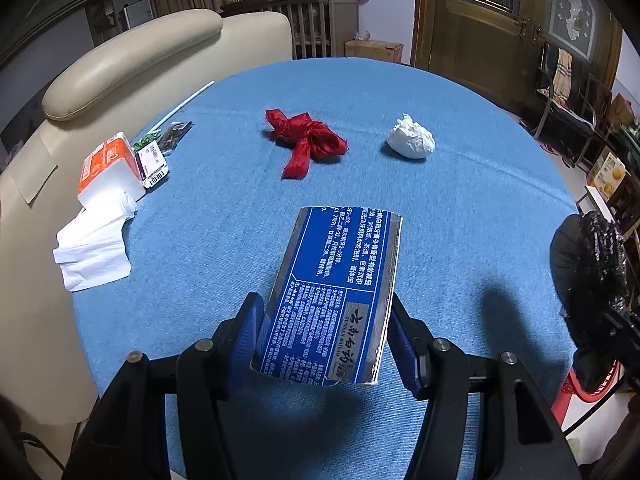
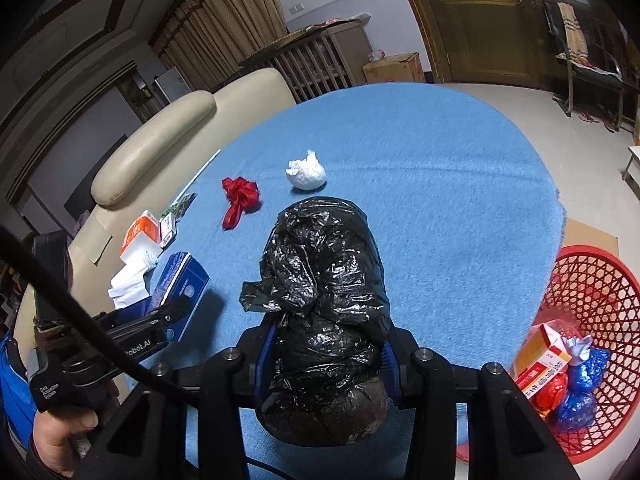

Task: Collect trash

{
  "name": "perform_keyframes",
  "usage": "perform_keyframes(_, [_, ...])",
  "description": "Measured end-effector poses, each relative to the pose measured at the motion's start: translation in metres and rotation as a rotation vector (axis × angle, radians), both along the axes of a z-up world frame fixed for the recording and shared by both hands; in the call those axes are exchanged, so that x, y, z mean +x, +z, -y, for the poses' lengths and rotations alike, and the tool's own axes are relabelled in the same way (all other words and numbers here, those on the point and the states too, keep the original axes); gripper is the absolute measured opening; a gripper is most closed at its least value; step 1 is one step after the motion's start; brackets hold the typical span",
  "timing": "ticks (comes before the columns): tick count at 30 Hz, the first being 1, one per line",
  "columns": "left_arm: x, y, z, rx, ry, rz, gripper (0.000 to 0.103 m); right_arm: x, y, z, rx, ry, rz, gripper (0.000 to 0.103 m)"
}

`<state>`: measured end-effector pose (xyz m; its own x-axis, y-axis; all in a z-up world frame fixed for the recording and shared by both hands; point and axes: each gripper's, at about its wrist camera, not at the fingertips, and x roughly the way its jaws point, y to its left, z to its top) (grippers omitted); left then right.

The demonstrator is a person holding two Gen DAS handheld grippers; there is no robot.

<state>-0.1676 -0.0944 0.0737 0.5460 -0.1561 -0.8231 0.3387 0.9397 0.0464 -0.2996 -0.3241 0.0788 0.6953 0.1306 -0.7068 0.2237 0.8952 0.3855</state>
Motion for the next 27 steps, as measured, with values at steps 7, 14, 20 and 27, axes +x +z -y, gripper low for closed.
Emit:
perform_keyframes(7, [0.003,-0.003,0.001,0.007,0.003,-0.005,0.062,0.007,-0.010,-0.012,-0.001,0.033,-0.019,0.047])
perform_keyframes(14, [0.002,-0.003,0.011,0.014,-0.019,-0.005,0.062,0.005,-0.011,-0.007,0.001,0.022,-0.016,0.047])
perform_keyframes(20, [-0.001,-0.002,0.019,0.023,-0.036,0.002,0.062,0.001,-0.009,-0.005,0.004,0.014,-0.011,0.047])
perform_keyframes(27, [-0.003,-0.001,0.020,0.029,-0.048,0.013,0.062,0.000,-0.008,-0.002,0.007,0.011,-0.005,0.047])
